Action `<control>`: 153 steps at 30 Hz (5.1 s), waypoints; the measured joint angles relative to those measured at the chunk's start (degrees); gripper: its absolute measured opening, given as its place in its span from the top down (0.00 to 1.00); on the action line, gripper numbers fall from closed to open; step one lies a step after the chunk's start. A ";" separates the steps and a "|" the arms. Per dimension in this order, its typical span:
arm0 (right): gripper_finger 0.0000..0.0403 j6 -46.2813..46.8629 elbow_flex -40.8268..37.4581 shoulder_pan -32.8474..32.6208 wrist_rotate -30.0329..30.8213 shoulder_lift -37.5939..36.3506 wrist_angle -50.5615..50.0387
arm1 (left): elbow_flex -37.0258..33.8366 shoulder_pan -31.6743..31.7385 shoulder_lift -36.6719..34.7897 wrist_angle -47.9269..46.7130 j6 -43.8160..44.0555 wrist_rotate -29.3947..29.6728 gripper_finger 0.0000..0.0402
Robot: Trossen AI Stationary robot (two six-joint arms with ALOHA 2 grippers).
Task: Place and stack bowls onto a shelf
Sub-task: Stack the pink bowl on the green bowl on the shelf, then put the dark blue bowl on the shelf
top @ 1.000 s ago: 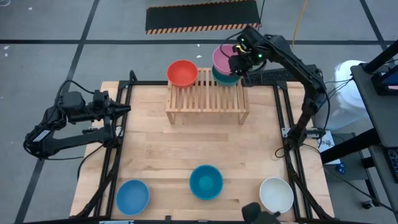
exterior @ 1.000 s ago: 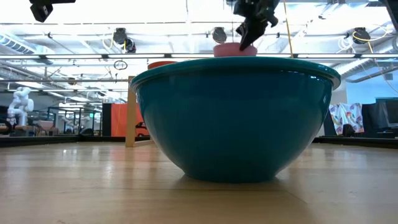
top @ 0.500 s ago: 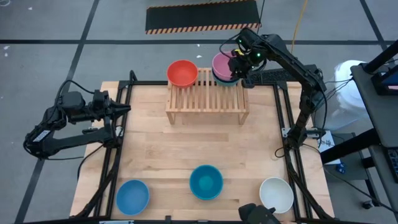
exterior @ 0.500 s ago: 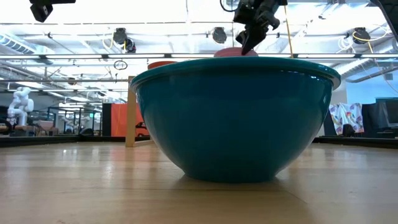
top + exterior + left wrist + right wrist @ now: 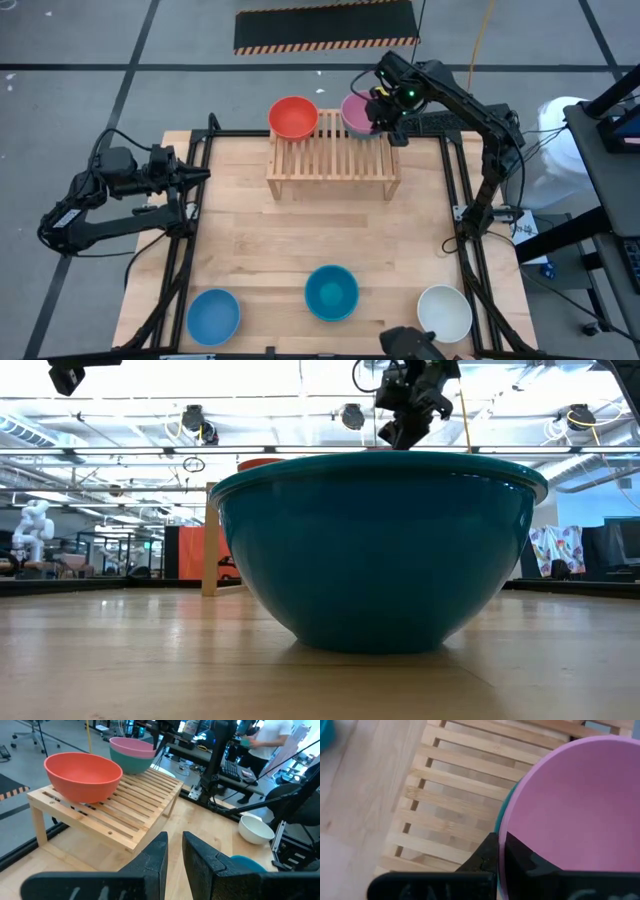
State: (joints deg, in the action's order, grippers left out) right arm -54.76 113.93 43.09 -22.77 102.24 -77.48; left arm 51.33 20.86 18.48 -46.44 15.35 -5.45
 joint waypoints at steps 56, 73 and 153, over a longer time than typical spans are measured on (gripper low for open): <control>1.00 14.65 -3.49 -13.61 4.23 -12.52 -0.34 | 0.00 -0.02 0.00 -0.04 -0.09 -0.02 0.84; 1.00 10.06 -23.48 -13.86 3.53 -12.41 18.55 | 0.00 -0.02 0.00 -0.04 0.00 0.00 0.84; 1.00 8.63 -25.29 -9.22 7.77 -12.28 24.56 | 0.00 -0.02 0.00 -0.04 -3.21 0.00 0.84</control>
State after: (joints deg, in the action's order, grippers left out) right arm -46.13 88.64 33.87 -15.00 89.95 -52.91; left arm 51.33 20.84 18.48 -46.48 12.14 -5.45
